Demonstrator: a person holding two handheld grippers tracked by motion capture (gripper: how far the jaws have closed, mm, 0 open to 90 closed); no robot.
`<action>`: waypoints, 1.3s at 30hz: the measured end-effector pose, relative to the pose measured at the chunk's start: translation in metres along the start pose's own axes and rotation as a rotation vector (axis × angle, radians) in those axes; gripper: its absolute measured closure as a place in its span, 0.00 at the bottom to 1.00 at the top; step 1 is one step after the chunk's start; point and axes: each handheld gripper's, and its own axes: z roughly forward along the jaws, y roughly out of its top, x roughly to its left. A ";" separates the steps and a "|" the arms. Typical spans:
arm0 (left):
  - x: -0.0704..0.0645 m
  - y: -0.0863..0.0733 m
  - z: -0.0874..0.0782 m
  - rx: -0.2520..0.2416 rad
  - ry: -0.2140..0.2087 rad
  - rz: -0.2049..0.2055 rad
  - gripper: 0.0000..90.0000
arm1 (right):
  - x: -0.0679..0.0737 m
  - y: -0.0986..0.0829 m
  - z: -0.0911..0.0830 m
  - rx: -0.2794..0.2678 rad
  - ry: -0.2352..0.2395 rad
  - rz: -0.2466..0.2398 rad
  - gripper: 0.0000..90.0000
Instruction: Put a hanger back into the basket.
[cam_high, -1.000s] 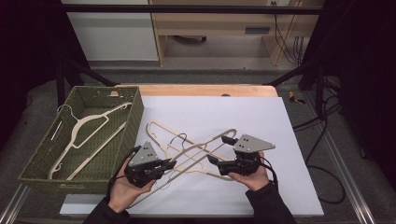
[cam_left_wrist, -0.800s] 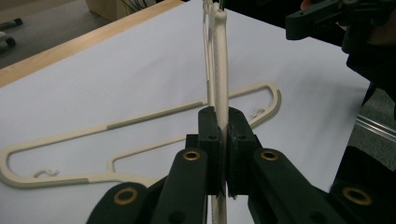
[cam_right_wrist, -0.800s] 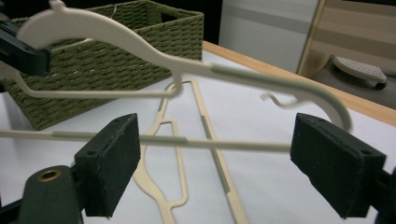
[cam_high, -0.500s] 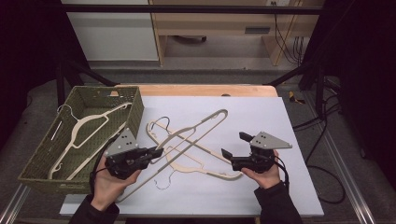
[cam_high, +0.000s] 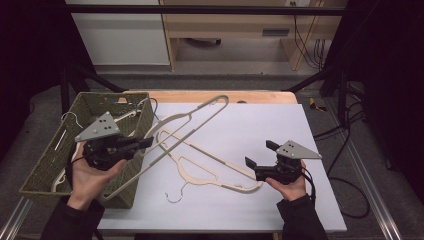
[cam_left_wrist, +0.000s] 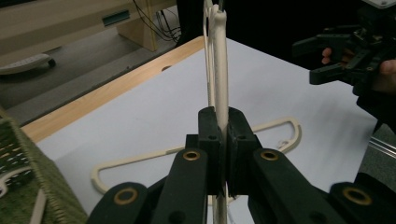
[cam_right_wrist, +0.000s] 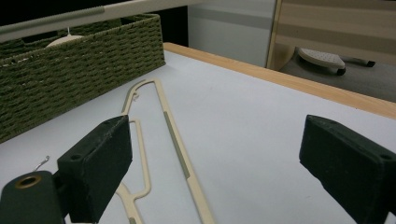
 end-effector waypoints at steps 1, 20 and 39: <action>0.004 0.001 -0.002 0.003 0.007 0.000 0.96 | 0.000 0.000 0.000 0.001 -0.001 0.002 0.11; 0.085 -0.014 -0.037 0.030 0.125 -0.051 0.96 | -0.002 -0.002 0.001 0.011 -0.013 0.008 0.09; 0.146 -0.058 -0.061 0.072 0.210 -0.119 0.96 | -0.003 -0.002 0.001 0.014 -0.013 0.009 0.08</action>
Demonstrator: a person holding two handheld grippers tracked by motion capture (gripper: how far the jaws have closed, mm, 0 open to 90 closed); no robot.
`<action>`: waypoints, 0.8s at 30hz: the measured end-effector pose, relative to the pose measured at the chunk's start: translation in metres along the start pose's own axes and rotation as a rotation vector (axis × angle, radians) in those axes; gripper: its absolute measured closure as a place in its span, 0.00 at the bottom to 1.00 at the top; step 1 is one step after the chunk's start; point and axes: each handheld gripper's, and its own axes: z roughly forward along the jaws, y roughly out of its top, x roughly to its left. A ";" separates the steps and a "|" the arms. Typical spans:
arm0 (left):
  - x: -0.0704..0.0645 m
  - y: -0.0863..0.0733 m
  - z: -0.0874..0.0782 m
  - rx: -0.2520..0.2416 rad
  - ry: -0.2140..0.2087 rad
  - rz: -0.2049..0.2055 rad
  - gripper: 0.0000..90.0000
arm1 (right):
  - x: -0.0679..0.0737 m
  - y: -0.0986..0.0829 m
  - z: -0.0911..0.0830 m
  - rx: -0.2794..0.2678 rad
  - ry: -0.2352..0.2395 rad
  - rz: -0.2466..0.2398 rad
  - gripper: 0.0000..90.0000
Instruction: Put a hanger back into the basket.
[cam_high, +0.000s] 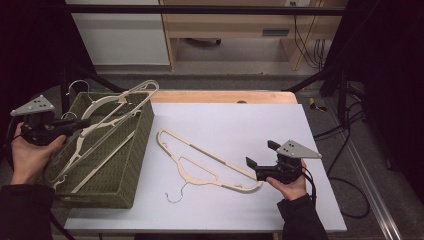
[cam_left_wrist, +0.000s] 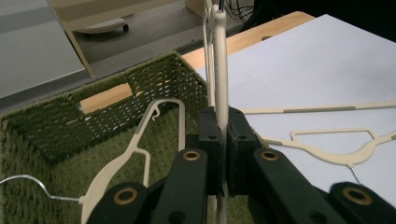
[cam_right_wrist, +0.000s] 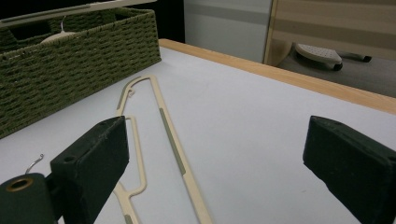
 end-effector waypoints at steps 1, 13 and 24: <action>0.005 -0.003 -0.001 0.006 0.007 0.004 0.96 | 0.000 0.000 0.000 0.001 0.000 -0.001 0.08; 0.027 -0.027 0.000 0.040 0.029 -0.049 0.96 | 0.000 0.000 0.000 0.000 0.000 -0.004 0.08; 0.030 -0.055 0.021 0.102 -0.004 -0.107 0.96 | 0.000 -0.001 0.001 0.007 0.004 -0.014 0.08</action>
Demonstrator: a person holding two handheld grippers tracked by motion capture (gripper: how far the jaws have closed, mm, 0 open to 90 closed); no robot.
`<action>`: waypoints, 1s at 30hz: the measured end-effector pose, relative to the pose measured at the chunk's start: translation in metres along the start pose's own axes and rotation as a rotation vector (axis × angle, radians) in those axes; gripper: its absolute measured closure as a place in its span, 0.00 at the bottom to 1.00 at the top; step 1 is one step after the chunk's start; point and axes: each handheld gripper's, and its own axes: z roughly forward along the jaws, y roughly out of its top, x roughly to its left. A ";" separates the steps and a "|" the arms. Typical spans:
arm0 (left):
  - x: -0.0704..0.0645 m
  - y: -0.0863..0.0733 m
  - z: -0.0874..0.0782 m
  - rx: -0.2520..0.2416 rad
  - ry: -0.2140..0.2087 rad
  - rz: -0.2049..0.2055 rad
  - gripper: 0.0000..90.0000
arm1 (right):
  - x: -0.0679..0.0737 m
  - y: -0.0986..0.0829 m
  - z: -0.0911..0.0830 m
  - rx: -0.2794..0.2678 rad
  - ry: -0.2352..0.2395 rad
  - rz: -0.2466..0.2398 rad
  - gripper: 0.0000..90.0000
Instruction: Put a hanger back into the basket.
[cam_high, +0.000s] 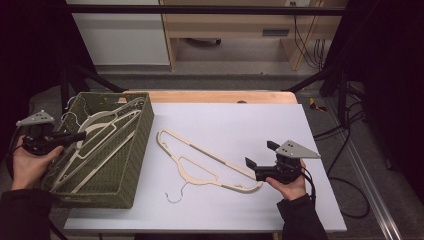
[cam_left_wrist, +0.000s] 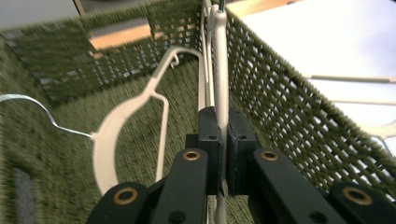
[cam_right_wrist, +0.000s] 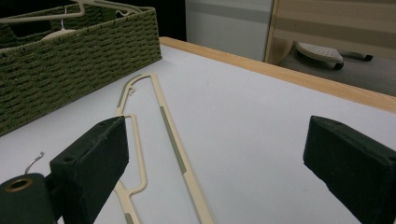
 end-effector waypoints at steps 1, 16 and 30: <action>0.000 -0.002 0.003 0.005 -0.004 -0.007 0.96 | 0.000 0.000 0.000 0.000 -0.002 0.003 0.08; 0.008 -0.019 0.021 0.056 0.008 -0.088 0.95 | 0.001 0.000 0.000 -0.001 -0.001 0.002 0.08; 0.019 -0.023 0.029 0.155 0.189 -0.140 0.89 | 0.001 0.000 0.001 0.003 0.001 0.001 0.08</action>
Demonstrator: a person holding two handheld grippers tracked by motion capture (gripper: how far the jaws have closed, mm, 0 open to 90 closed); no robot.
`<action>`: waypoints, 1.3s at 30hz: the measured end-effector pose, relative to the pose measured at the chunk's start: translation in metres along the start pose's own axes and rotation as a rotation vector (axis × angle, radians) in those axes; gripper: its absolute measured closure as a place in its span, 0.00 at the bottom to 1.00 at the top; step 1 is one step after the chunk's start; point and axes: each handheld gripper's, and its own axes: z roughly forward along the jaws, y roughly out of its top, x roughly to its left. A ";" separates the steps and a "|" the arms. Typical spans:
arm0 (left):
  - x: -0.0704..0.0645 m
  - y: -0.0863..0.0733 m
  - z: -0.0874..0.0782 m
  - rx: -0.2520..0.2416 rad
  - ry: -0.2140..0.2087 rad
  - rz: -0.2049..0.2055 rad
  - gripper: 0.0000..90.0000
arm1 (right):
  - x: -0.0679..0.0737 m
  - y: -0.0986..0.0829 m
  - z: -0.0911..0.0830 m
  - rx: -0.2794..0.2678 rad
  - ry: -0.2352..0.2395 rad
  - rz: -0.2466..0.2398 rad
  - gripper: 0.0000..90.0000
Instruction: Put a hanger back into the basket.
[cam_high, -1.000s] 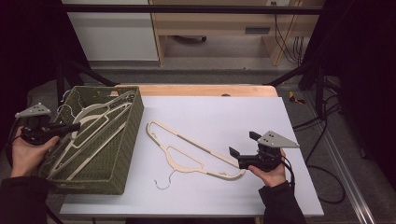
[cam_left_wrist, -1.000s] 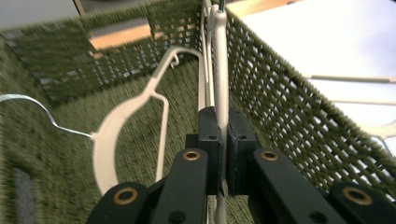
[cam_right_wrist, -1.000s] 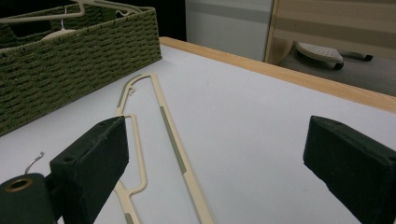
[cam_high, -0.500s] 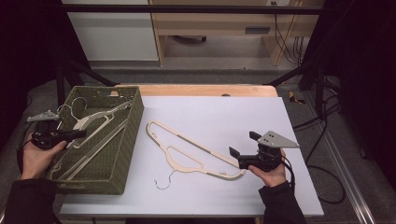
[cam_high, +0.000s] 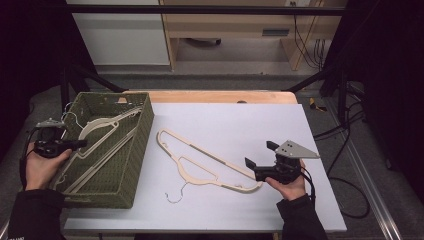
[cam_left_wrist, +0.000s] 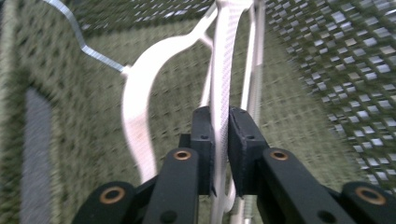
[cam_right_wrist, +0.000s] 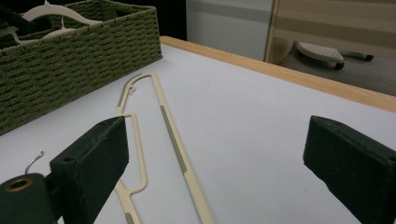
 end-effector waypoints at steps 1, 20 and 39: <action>0.001 -0.001 0.001 0.006 0.004 -0.008 0.89 | 0.000 0.000 0.000 -0.001 0.000 0.000 0.08; 0.013 -0.014 0.009 0.135 0.096 -0.067 0.75 | 0.000 -0.001 0.002 0.004 0.000 -0.006 0.08; -0.003 -0.009 -0.024 0.011 0.086 -0.026 0.59 | 0.001 0.000 0.001 0.000 0.007 -0.004 0.08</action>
